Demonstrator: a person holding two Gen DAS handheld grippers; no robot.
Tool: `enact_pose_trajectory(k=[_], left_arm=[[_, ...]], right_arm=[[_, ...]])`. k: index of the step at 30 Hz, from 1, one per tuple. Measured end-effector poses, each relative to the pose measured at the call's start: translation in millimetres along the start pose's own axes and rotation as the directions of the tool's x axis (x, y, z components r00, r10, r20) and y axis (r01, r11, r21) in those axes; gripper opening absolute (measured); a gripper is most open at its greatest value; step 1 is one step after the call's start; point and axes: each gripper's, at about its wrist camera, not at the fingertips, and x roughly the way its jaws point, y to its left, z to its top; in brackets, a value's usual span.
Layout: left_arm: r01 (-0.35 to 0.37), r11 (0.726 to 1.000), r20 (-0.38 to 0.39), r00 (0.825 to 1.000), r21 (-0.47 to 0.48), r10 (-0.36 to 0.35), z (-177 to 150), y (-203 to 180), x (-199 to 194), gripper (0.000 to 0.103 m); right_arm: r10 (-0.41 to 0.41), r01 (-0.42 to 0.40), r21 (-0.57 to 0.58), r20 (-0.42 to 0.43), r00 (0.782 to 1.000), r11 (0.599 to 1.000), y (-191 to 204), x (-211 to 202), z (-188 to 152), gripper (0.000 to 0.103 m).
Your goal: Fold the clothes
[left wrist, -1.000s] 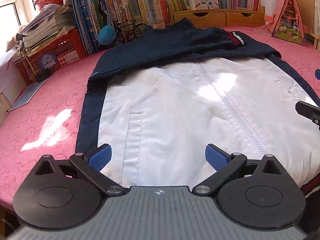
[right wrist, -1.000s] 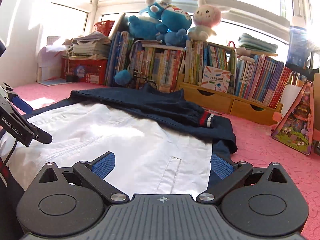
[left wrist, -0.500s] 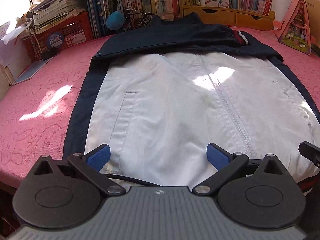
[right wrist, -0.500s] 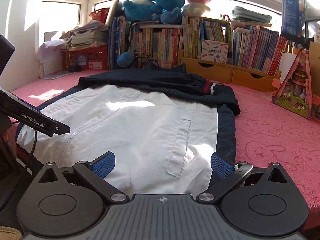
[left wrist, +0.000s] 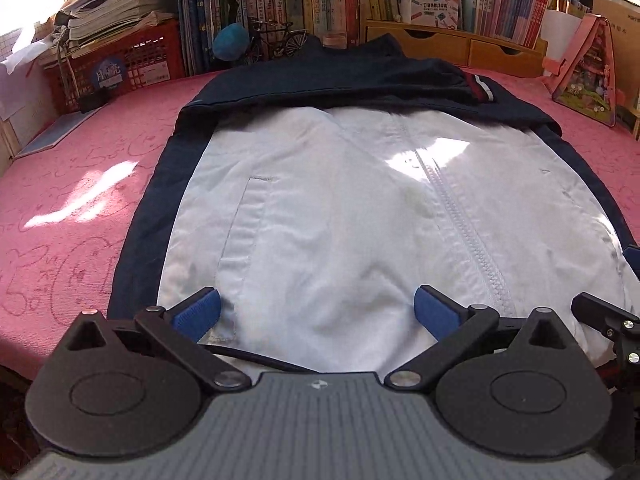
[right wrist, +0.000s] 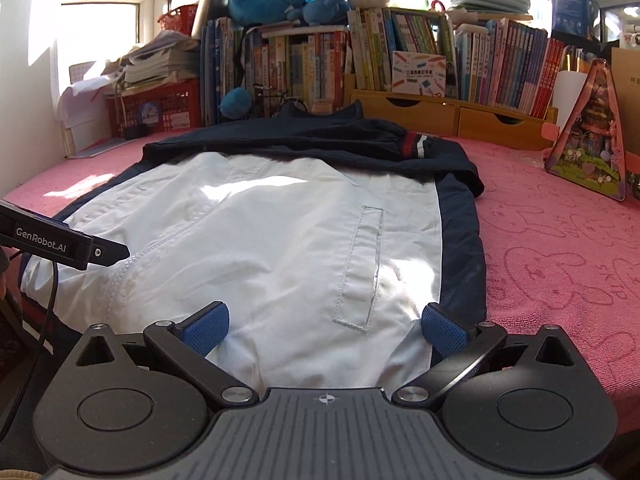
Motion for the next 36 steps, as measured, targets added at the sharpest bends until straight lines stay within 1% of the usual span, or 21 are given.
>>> enact_pose_trajectory(k=[4, 7, 10, 12, 15, 17, 19, 21, 22, 24, 25, 26, 27, 28, 29, 30, 31, 32, 34, 36], left_arm=[[0.022, 1.0, 0.053, 0.998, 0.019, -0.023, -8, 8, -5, 0.103], [0.018, 0.997, 0.089, 0.996, 0.07, -0.024, -19, 25, -19, 0.103], [0.089, 0.992, 0.101, 0.99, 0.086, -0.098, -33, 57, -37, 0.103], [0.154, 0.987, 0.071, 0.985, 0.036, -0.156, -43, 81, -43, 0.103], [0.169, 0.983, 0.012, 0.986, -0.066, -0.168, -55, 103, -43, 0.103], [0.169, 0.98, -0.013, 0.985, -0.108, -0.171, -61, 109, -40, 0.103], [0.178, 0.979, -0.005, 0.984, -0.102, -0.179, -64, 109, -37, 0.103], [0.2, 0.977, 0.023, 0.98, -0.066, -0.199, -67, 105, -32, 0.103], [0.224, 0.974, 0.084, 0.972, -0.048, -0.219, -72, 103, -33, 0.103], [0.264, 0.964, 0.196, 0.946, -0.013, -0.256, -81, 98, -35, 0.103], [0.273, 0.962, 0.206, 0.943, -0.029, -0.261, -83, 97, -32, 0.103], [0.283, 0.958, 0.211, 0.94, -0.045, -0.268, -85, 97, -29, 0.103], [0.305, 0.95, 0.191, 0.938, -0.064, -0.288, -85, 99, -28, 0.103], [0.326, 0.942, 0.171, 0.936, -0.083, -0.308, -84, 101, -26, 0.102], [0.345, 0.933, 0.156, 0.932, -0.1, -0.327, -84, 103, -25, 0.102], [0.359, 0.928, 0.165, 0.926, -0.103, -0.34, -82, 105, -30, 0.102], [0.373, 0.922, 0.175, 0.92, -0.105, -0.352, -81, 106, -35, 0.102], [0.385, 0.917, 0.183, 0.914, -0.107, -0.362, -79, 108, -39, 0.102], [0.395, 0.914, 0.195, 0.908, -0.095, -0.372, -74, 110, -48, 0.102], [0.393, 0.917, 0.214, 0.904, -0.075, -0.37, -68, 109, -56, 0.102]], right_arm=[[0.025, -0.024, -0.022, 0.054, 0.998, 0.999, -3, 1, -7, 0.103], [0.094, -0.094, -0.037, 0.013, 0.995, 0.995, -22, -13, -4, 0.103], [0.163, -0.163, 0.004, -0.027, 0.986, 0.987, -48, -38, -6, 0.103], [0.227, -0.223, 0.059, -0.076, 0.971, 0.973, -64, -50, -13, 0.103], [0.313, -0.294, 0.148, -0.13, 0.941, 0.944, -79, -59, -29, 0.103], [0.307, -0.28, 0.18, -0.142, 0.941, 0.943, -79, -55, -40, 0.103], [0.295, -0.263, 0.19, -0.161, 0.942, 0.946, -72, -43, -46, 0.103], [0.308, -0.28, 0.178, -0.155, 0.939, 0.943, -63, -31, -48, 0.103], [0.316, -0.29, 0.171, -0.149, 0.937, 0.942, -59, -25, -49, 0.103], [0.361, -0.346, 0.148, -0.091, 0.928, 0.927, -53, -23, -50, 0.102], [0.38, -0.369, 0.138, -0.066, 0.923, 0.919, -50, -22, -50, 0.102], [0.379, -0.365, 0.153, -0.076, 0.922, 0.918, -48, -22, -47, 0.1], [0.381, -0.363, 0.17, -0.085, 0.921, 0.916, -48, -22, -45, 0.089], [0.404, -0.381, 0.205, -0.085, 0.911, 0.901, -52, -24, -42, 0.079], [0.443, -0.411, 0.268, -0.069, 0.894, 0.871, -59, -27, -39, 0.064], [0.488, -0.449, 0.331, -0.041, 0.872, 0.83, -68, -30, -38, 0.054], [0.528, -0.484, 0.388, -0.009, 0.849, 0.785, -77, -34, -36, 0.049], [0.554, -0.51, 0.425, 0.026, 0.832, 0.748, -82, -37, -33, 0.043], [0.594, -0.566, 0.464, 0.102, 0.798, 0.681, -87, -42, -21, 0.042], [0.628, -0.627, 0.461, 0.176, 0.758, 0.628, -87, -43, -5, 0.042]])
